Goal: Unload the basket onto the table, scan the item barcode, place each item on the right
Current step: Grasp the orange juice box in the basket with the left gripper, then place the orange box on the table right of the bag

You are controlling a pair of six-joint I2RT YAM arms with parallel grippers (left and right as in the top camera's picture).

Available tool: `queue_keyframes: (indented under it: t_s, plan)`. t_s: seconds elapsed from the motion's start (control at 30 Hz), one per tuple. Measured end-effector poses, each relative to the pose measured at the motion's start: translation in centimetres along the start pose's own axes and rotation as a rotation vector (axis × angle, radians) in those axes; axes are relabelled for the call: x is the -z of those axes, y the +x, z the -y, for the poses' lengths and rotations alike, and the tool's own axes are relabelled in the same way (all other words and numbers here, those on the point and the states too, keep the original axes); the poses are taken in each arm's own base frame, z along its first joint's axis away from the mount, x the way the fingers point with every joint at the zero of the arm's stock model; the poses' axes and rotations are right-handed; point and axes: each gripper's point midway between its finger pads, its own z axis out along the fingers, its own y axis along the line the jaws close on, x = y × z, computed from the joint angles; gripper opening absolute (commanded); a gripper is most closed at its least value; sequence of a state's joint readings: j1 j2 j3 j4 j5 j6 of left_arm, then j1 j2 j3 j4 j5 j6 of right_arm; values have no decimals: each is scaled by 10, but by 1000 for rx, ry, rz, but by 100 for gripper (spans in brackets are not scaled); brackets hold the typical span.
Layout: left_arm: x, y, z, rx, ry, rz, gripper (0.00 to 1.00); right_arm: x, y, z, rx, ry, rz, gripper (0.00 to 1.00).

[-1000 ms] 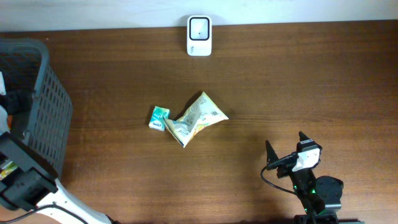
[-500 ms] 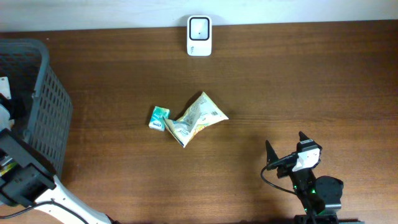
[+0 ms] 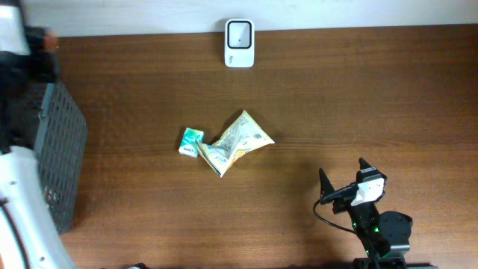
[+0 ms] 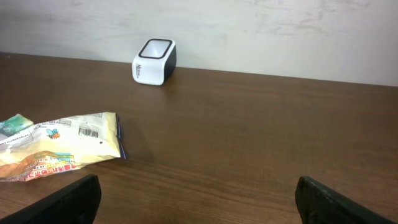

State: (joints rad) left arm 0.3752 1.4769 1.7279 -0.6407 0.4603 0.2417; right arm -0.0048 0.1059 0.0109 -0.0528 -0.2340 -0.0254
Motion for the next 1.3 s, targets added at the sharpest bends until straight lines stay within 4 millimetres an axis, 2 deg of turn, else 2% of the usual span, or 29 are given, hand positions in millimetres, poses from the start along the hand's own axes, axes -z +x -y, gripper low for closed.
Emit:
queue_keyframes:
  t_s: [0.03,0.1,0.13,0.17,0.2,0.23,0.27,0.37,0.4,0.5,0.53,0.57,0.6,0.7,0.8,0.83,0.87,0.93,0.97,1.03,1.07,1.1,1.17,1.23,1.3]
  plan:
    - [-9,4,41,-2,116,-31,0,0,0,0,0,1,0,99]
    - [-34,26,131,-17,363,-123,0,0,0,0,1,0,0,99]
    - [-45,41,162,-23,442,-170,0,0,0,0,1,1,0,99]
    - [-57,59,192,-30,515,-223,0,0,0,0,0,0,0,99]
    - [-71,85,229,-41,597,-299,0,0,0,0,0,0,0,99]
    - [-88,124,273,-57,687,-406,0,0,0,0,0,0,0,99]
    - [-94,147,295,-65,728,-467,0,0,0,0,1,1,0,99]
    - [-106,192,352,-113,826,-564,2,0,0,0,1,0,0,99]
    - [-102,221,387,-148,886,-630,7,0,0,0,1,0,0,99]
    - [-90,240,427,-201,955,-659,22,0,0,0,1,0,0,99]
    - [-87,242,437,-217,972,-650,44,0,0,0,0,0,0,99]
    - [-84,243,450,-232,994,-637,90,0,0,0,0,0,0,99]
    - [-79,244,462,-251,1015,-625,99,0,0,0,0,0,0,99]
    - [-74,244,473,-265,1038,-610,99,0,0,0,0,0,0,99]
    - [-84,235,455,-236,1004,-616,99,0,0,0,1,0,0,99]
    - [-90,226,444,-221,981,-613,99,0,0,0,0,0,0,99]
    - [-100,211,424,-203,931,-593,99,0,0,0,0,0,0,99]
    - [-121,159,357,-166,755,-502,99,0,0,0,0,0,0,99]
    - [-123,130,313,-144,628,-454,99,0,0,0,0,0,0,99]
    - [-105,71,218,-78,355,-346,99,0,0,0,1,0,0,99]
    - [-79,43,158,-5,181,-290,99,0,0,0,0,0,0,99]
    - [-61,32,123,50,79,-265,99,0,0,0,0,0,0,99]
    - [-14,35,44,218,-159,-282,99,0,0,0,1,0,0,99]
    - [25,63,-30,414,-416,-332,99,0,0,0,1,0,0,99]
    - [47,93,-75,580,-591,-365,99,0,0,0,0,0,0,99]
